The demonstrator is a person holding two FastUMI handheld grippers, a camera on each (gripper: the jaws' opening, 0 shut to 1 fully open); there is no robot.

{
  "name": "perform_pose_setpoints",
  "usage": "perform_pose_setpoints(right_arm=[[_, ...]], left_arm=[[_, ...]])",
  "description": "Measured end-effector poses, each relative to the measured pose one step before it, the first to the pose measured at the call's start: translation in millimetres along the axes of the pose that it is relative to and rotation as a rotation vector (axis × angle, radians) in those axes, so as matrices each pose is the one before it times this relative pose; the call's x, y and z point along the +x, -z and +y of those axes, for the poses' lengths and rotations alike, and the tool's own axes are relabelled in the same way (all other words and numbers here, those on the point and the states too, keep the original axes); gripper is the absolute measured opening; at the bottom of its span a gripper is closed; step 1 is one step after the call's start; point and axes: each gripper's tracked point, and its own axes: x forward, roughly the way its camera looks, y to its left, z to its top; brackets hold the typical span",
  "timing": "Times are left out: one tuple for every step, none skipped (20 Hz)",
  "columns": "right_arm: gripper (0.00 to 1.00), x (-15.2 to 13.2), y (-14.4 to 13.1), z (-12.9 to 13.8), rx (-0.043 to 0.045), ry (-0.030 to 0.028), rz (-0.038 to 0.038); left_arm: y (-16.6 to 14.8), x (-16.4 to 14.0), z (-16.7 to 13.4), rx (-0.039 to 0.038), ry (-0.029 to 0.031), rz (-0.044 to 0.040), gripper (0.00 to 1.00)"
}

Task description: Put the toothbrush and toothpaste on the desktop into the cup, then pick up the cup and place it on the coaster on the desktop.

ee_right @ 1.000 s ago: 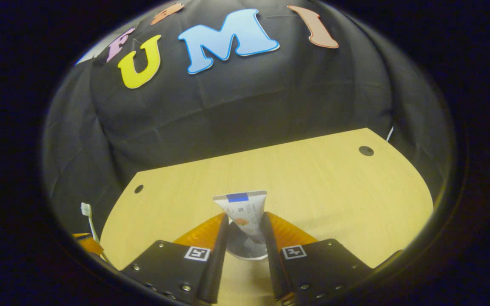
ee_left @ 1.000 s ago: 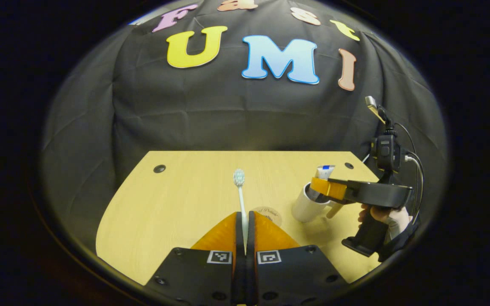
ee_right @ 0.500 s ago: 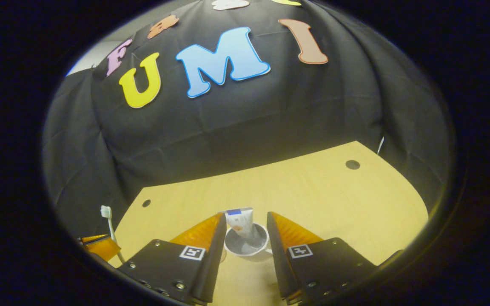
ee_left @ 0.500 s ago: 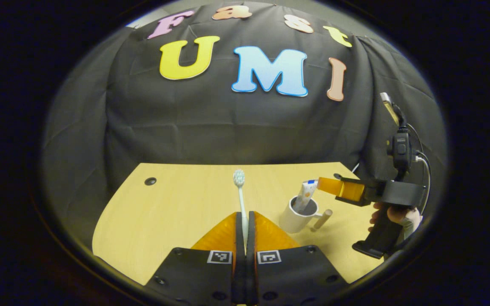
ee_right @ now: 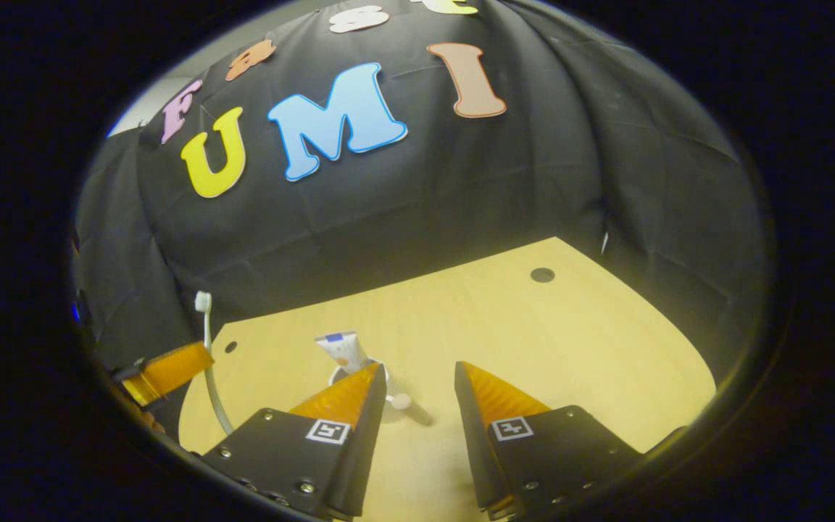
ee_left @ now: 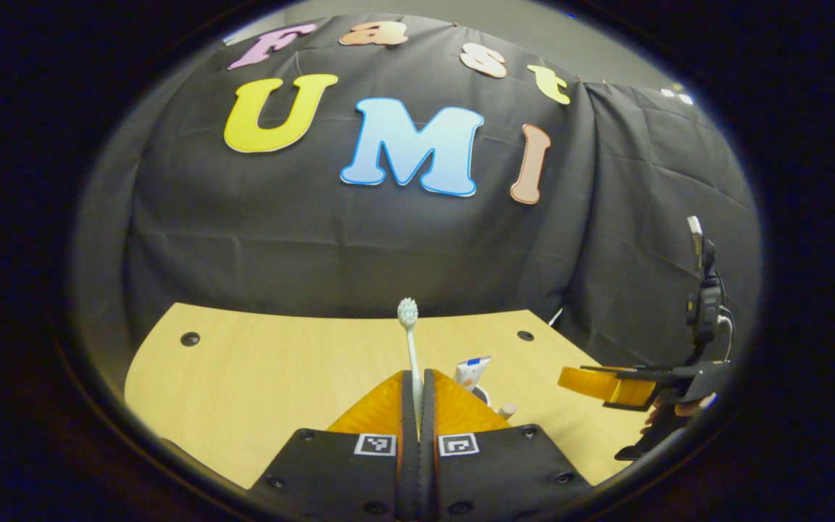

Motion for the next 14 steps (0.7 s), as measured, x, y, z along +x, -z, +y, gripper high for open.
perform_pose_setpoints(right_arm=[[0.56,-5.96,2.56,-10.02,-0.00058,0.01184,0.00316],[0.56,-4.71,4.24,-10.16,0.00173,0.01261,0.00723],[0.56,-3.64,2.64,-10.59,0.00493,0.01246,0.00557],[0.56,-3.20,4.11,-10.76,0.00841,0.01126,0.00937],[0.56,-2.29,1.95,-8.65,0.00977,0.00624,0.00857],[0.56,-2.21,1.74,-8.99,0.00645,0.00612,0.00770],[0.56,-0.71,0.88,-8.04,0.00212,0.00373,0.00666],[0.56,-0.09,1.82,-6.99,-0.00117,0.00214,0.00564],[0.56,-0.42,1.09,-6.66,-0.00373,0.00001,0.00596],[0.56,0.20,1.32,-6.73,-0.00462,0.00118,0.00535],[0.56,0.48,0.71,-5.34,-0.00274,-0.00199,0.00654],[0.56,1.13,2.41,-5.12,-0.00274,-0.00158,0.00788],[0.56,-0.13,1.31,-6.18,-0.00365,-0.00082,0.00703],[0.56,0.44,1.85,-5.76,-0.00548,0.00013,0.00616]], left_arm=[[2.74,17.25,0.54,-0.00706,0.01737,-0.00831,0.07],[1.17,16.15,-0.03,-0.00797,0.01235,-0.00526,0.07],[1.35,12.34,-1.65,-0.00739,0.01325,-0.00391,0.07],[5.14,15.71,-0.94,-0.00891,0.01685,-0.00566,0.07],[3.59,9.31,-1.51,-0.00616,0.01146,-0.00424,0.07],[2.71,9.61,-1.16,-0.00288,0.00618,-0.00525,0.07],[0.90,7.26,-2.97,-0.00201,0.00483,-0.00555,0.07],[-1.07,7.51,-2.56,-0.00121,0.00046,-0.00857,0.07],[-1.30,5.81,-2.82,-0.00084,0.00178,-0.01062,0.07],[-1.28,7.05,-1.31,0.00275,-0.00622,-0.01087,0.07],[-3.04,7.53,-1.42,0.00512,-0.00799,-0.01313,0.07],[-3.13,7.12,-0.04,0.00423,-0.01029,-0.01692,0.07],[-1.64,5.91,-0.79,-0.00027,-0.00934,-0.01078,0.07],[1.35,5.16,0.09,-0.00202,-0.01422,-0.00870,0.07]])
